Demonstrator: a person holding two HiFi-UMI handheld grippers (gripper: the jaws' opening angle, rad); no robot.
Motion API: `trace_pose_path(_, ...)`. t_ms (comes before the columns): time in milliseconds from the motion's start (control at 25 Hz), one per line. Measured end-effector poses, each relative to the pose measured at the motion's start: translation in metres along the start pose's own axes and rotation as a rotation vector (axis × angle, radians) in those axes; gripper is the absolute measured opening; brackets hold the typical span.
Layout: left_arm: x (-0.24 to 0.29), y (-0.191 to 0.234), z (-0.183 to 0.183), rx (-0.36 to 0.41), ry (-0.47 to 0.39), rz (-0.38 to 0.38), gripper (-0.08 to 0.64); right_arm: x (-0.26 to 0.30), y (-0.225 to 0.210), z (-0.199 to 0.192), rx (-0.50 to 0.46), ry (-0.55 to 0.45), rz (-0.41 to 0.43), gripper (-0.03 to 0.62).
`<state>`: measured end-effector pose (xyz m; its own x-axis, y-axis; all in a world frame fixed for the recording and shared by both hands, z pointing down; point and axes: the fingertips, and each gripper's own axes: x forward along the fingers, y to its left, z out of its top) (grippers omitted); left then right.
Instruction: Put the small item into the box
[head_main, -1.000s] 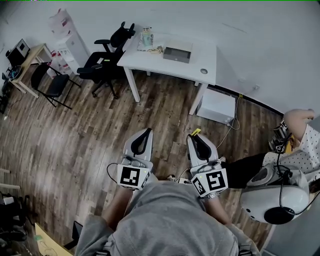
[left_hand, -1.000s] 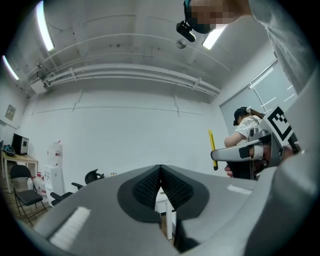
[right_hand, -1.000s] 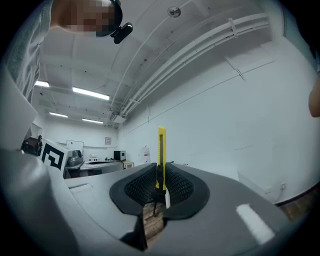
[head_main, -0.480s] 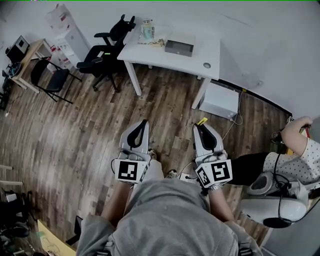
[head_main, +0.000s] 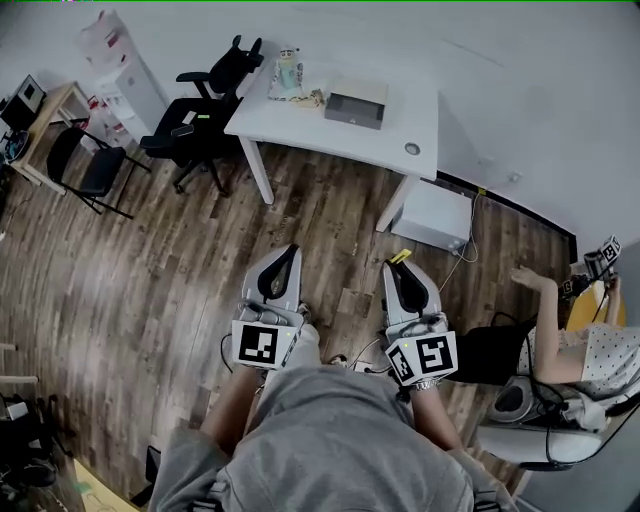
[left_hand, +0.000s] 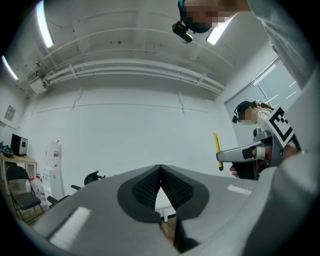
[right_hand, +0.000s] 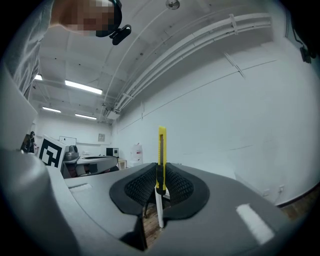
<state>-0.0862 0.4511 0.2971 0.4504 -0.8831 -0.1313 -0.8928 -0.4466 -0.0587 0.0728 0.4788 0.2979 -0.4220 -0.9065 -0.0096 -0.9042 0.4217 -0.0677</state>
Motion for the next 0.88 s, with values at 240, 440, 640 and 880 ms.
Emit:
trace_pose_path(240, 0.049, 0.045, -0.005, -0.009, 0.036, 0.005, 0.002, 0.067, -0.011, 0.004, -0.009, 0.017, 0.009, 0.072)
trace_pose_path(440, 0.085, 0.076, -0.009, -0.011, 0.064, -0.004, 0.002, 0.114, -0.021, 0.005, 0.005, 0.027, -0.005, 0.072)
trace_pose_path(640, 0.118, 0.108, -0.016, -0.016, 0.067, -0.029, 0.002, 0.159, -0.029, 0.006, 0.006, 0.023, -0.035, 0.072)
trace_pose_path(880, 0.146, 0.139, -0.02, -0.017, 0.055, -0.052, 0.002, 0.194, -0.032, 0.006, -0.003, 0.023, -0.067, 0.072)
